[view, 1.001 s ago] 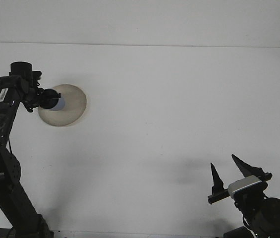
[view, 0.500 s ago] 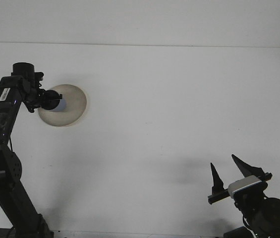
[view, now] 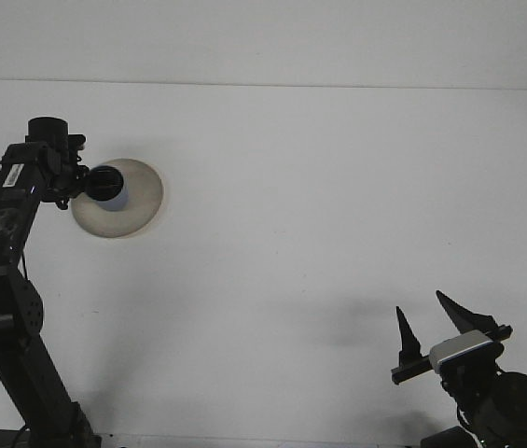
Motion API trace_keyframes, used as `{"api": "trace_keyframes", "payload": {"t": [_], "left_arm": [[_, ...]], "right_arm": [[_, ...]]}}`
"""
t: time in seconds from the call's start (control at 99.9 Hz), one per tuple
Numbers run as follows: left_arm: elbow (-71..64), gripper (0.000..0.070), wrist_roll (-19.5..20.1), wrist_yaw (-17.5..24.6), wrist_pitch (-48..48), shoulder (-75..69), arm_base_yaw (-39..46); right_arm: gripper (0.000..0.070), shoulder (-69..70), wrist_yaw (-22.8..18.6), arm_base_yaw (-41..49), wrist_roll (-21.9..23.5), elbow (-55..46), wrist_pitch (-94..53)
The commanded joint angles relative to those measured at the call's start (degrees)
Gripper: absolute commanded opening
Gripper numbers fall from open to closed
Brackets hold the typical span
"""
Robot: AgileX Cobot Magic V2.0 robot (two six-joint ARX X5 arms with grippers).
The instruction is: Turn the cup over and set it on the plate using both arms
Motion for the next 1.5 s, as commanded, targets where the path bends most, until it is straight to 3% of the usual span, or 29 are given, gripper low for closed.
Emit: {"api": "trace_keyframes", "payload": {"t": [0.0, 0.36, 0.64, 0.75, 0.8, 1.061, 1.151, 1.231, 1.301, 1.491], "left_arm": [[3.8, 0.0509, 0.5, 1.0, -0.4, 1.5, 0.1], [23.2, 0.0508, -0.2, 3.8, -11.1, -0.1, 0.1], [23.8, 0.0504, -1.7, 5.1, -14.0, -12.6, 0.1], [23.5, 0.0495, -3.1, 9.1, -15.5, -18.4, 0.1], [22.7, 0.0473, -3.4, 10.6, -15.7, -21.2, 0.1], [0.4, 0.0177, -1.6, 12.0, -9.3, -41.2, -1.0], [-12.5, 0.0000, -0.5, 12.0, -1.4, -50.0, -1.0], [-24.3, 0.0013, -0.6, 11.7, 6.9, -57.9, -1.0], [-34.3, 0.0013, -0.8, 11.6, 14.1, -64.7, -1.0], [-58.6, 0.0013, -1.0, 11.6, 31.8, -82.2, -1.0]], "right_arm": [[0.0466, 0.1, 0.0, 0.0, 0.8, 0.3, 0.3], [0.0466, 0.1, 0.0, 0.0, 0.8, 0.3, 0.3], [0.0466, 0.1, 0.4, 0.0, 1.0, 0.3, 0.4], [0.0466, 0.1, 1.1, 0.0, 1.3, 0.3, 1.0], [0.0466, 0.1, 2.2, 0.0, 1.8, 0.3, 1.1], [0.0461, 0.1, 4.8, 0.0, 5.5, 0.3, 3.2], [0.0384, 0.1, 5.6, 0.0, 6.5, 0.2, 5.6], [0.0213, 0.1, 7.8, 0.0, 7.6, -0.2, 8.8], [0.0009, 0.1, 8.3, 0.0, 7.7, -1.0, 12.2], [0.0000, 0.1, 9.9, 0.0, 9.2, -2.6, 17.3]]}}
